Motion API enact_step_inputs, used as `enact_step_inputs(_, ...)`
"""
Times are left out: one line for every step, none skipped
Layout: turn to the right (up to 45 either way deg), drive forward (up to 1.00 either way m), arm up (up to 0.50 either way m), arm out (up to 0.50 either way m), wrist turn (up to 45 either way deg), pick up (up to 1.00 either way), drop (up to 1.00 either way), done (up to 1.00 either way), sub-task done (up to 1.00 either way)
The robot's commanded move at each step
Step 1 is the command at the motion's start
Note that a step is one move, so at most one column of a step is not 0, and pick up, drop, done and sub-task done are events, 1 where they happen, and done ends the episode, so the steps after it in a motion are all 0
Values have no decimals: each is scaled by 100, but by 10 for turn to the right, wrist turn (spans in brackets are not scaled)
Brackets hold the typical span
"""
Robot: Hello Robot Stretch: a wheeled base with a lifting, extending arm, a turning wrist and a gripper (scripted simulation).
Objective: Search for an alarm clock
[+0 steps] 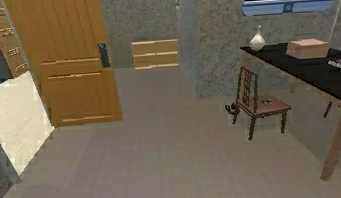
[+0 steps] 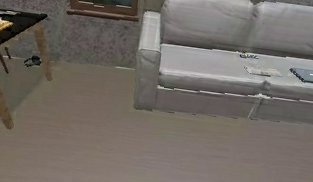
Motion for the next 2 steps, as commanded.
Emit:
enact_step_inputs(-30,0,0,0,0,0,0,0,0)
enact_step_inputs(0,65,0,0,0,0,0,0,0)
